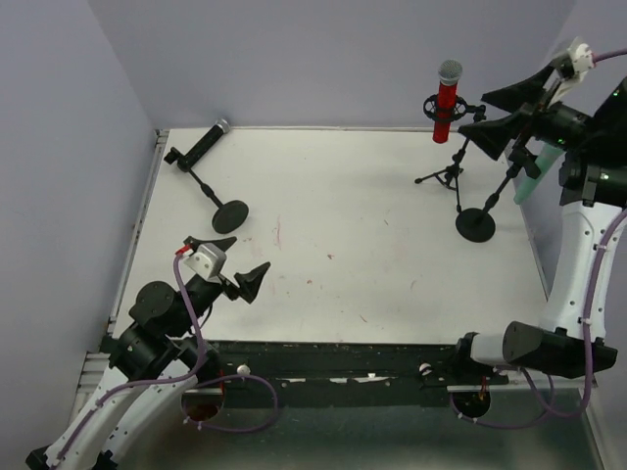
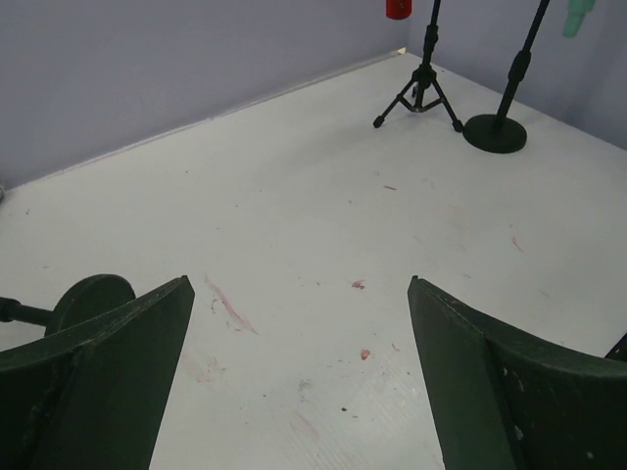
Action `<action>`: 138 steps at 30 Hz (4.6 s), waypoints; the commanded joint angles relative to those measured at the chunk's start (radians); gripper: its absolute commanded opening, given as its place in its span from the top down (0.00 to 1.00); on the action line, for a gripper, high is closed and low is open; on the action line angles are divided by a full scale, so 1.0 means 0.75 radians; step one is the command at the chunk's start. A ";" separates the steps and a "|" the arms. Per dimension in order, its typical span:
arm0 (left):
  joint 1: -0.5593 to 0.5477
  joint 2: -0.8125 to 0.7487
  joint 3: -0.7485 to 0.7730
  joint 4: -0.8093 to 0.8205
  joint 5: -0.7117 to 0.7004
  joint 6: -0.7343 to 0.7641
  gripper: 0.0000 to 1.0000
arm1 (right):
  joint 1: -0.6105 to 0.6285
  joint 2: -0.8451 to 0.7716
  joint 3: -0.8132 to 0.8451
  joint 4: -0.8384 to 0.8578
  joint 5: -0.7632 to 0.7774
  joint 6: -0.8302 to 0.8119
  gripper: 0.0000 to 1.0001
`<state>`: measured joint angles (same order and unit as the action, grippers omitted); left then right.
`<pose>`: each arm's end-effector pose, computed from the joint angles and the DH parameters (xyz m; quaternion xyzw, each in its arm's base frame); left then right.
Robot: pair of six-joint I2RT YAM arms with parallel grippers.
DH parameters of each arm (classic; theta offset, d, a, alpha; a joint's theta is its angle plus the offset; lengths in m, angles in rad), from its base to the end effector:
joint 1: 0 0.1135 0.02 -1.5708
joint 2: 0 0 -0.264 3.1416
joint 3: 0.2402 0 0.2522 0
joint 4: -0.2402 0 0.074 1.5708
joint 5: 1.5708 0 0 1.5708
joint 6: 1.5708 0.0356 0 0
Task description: Attach the microphones to the stand
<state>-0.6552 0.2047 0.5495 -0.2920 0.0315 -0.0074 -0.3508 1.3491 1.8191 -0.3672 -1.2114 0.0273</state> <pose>0.0637 -0.0504 0.3122 0.2298 0.6487 -0.2462 0.6825 0.2361 -0.0509 0.5443 -0.3117 0.6203 0.2781 0.6639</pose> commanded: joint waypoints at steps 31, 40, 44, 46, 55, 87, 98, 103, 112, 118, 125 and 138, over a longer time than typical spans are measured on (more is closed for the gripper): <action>0.846 0.733 0.339 0.144 0.426 -0.806 0.02 | 0.703 -0.242 -1.178 0.307 0.106 -0.059 0.00; 1.143 0.962 0.329 0.240 0.716 -0.878 0.02 | 0.705 -0.199 -1.202 0.330 0.089 -0.077 0.00; 1.193 1.095 0.427 0.240 0.797 -0.929 0.02 | 0.705 -0.183 -1.204 0.326 0.063 -0.092 0.00; 1.199 1.140 0.468 0.240 0.782 -0.917 0.02 | 0.705 -0.181 -1.210 0.322 0.061 -0.102 0.00; 1.197 1.518 0.854 -0.164 0.202 -0.782 0.02 | 0.701 -0.179 -1.217 0.312 0.053 -0.120 0.00; 1.191 2.595 1.742 -0.617 0.126 -0.814 0.42 | 0.715 -0.150 -1.204 0.256 0.022 -0.175 0.01; 1.164 2.730 1.991 -0.815 0.083 -0.800 0.50 | 0.729 -0.148 -1.190 0.222 -0.001 -0.204 0.00; 1.135 2.744 2.026 -0.862 0.013 -0.802 0.50 | 0.729 -0.154 -1.184 0.213 -0.005 -0.212 0.01; 1.113 2.654 1.863 -0.859 -0.032 -0.820 0.49 | 0.729 -0.171 -1.178 0.197 -0.013 -0.220 0.00; 1.068 2.621 1.801 -0.901 -0.075 -0.857 0.47 | 0.732 -0.181 -1.176 0.197 -0.025 -0.220 0.00; 1.052 2.599 1.767 -0.889 -0.070 -0.882 0.64 | 0.732 -0.201 -1.180 0.197 -0.021 -0.227 0.00; 1.049 2.121 1.354 -0.615 -0.146 -0.792 0.99 | 0.732 -0.224 -1.178 0.187 -0.035 -0.231 0.00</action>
<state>0.1352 1.9896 1.6489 -0.8661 -0.0441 -0.6388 0.1909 1.2026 0.9226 -0.2111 -1.2079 -0.1322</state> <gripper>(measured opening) 0.328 0.995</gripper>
